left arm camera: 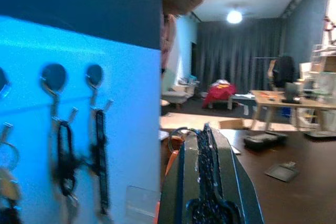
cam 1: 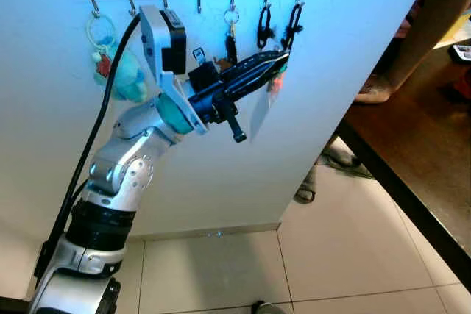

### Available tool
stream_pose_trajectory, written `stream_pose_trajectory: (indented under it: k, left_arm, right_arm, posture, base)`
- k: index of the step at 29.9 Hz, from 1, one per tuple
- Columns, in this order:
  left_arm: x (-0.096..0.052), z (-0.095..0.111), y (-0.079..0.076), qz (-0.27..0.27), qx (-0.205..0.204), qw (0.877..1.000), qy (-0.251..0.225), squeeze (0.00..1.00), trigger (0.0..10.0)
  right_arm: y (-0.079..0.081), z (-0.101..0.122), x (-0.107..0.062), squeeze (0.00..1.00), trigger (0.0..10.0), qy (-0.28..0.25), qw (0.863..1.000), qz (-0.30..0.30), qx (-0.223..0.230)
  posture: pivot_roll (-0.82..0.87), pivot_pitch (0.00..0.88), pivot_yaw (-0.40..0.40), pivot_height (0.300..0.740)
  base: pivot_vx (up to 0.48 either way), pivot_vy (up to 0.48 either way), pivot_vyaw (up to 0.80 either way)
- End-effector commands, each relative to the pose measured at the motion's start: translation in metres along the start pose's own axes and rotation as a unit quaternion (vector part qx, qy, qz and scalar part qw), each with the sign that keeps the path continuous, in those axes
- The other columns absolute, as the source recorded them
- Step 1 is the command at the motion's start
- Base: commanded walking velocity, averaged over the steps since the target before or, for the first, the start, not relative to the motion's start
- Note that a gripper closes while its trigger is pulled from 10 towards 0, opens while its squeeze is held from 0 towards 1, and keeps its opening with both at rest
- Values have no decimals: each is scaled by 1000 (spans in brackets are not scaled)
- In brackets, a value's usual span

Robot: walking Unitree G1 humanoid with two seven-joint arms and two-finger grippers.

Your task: Hang keys on a hook

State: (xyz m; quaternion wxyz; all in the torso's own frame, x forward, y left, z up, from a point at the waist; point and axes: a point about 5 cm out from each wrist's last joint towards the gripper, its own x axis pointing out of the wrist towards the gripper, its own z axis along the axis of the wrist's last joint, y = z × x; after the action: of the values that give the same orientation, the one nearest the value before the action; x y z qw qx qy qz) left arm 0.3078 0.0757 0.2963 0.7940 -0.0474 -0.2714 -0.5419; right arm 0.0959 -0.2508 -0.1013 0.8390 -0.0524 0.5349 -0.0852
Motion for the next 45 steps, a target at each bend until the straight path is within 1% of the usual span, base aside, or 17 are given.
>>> stream_pose_trajectory:
  k: [1,2,5,7,10,12,17,19,22,26,28,31,33,34,36,38,45]
  left_arm:
    - [0,5,11,31,63,997,13,0,10000]
    - [0,5,11,31,63,997,13,0,10000]
    - [-2,4,21,56,135,988,48,0,10000]
    - [-4,4,23,60,155,984,60,0,10000]
    - [-5,3,25,65,168,981,67,0,10000]
    - [-6,5,32,80,190,976,69,0,10000]
    - [-6,8,36,95,196,974,56,0,10000]
    - [-7,13,41,117,194,973,34,0,10000]
    - [-7,16,44,127,191,973,25,0,10000]
    - [-14,20,49,147,201,968,20,0,10000]
    - [-26,20,56,164,220,961,44,0,10000]
    - [-32,20,59,174,225,957,54,0,10000]
    - [-44,21,62,187,227,954,65,0,10000]
    - [-44,21,62,187,227,954,65,0,10000]
    - [-56,25,65,201,221,953,59,0,10000]
    - [-59,27,65,205,220,952,55,0,10000]
    - [-54,29,59,201,197,959,20,0,10000]
  right_arm:
    - [4,-8,-1,0,10000,11,1000,3,6]
    - [4,-8,-1,0,10000,11,1000,3,6]
    - [13,-5,0,0,10000,9,1000,8,3]
    - [16,-3,0,0,10000,7,1000,10,2]
    - [18,-2,1,0,10000,6,1000,12,0]
    - [23,1,2,0,10000,4,1000,14,-3]
    - [25,4,2,0,10000,2,1000,15,-3]
    - [26,5,2,0,10000,2,1000,14,2]
    - [26,5,3,0,10000,2,1000,14,4]
    - [24,4,2,0,10000,3,1000,12,7]
    - [20,-1,1,0,10000,5,1000,10,7]
    - [18,-3,1,0,10000,7,1000,9,7]
    - [15,-6,0,0,10000,9,1000,7,6]
    - [15,-6,0,0,10000,9,1000,7,6]
    - [10,-9,-1,0,10000,11,1000,5,2]
    - [9,-10,-1,0,10000,12,1000,5,1]
    - [2,-8,-1,0,10000,10,1000,2,-7]
  posture:
    - [-113,86,100,740]
    - [-113,86,100,740]
    - [-110,84,99,740]
    - [-109,82,97,740]
    - [-109,82,97,740]
    - [-109,82,101,740]
    - [-112,81,104,740]
    - [-118,81,110,740]
    - [-119,82,111,740]
    - [-121,84,111,740]
    - [-117,88,109,740]
    - [-116,89,108,740]
    - [-111,93,105,740]
    - [-111,93,105,740]
    - [-102,95,95,740]
    - [-102,95,95,740]
    - [-95,97,87,740]
  base:
    - [0,0,0]
    - [0,0,0]
    - [0,0,0]
    - [0,0,0]
    - [0,0,0]
    - [0,0,0]
    - [0,0,0]
    - [0,0,0]
    - [0,0,0]
    - [0,0,0]
    - [0,0,0]
    - [0,0,0]
    - [0,0,0]
    - [0,0,0]
    - [0,0,0]
    - [0,0,0]
    - [0,0,0]
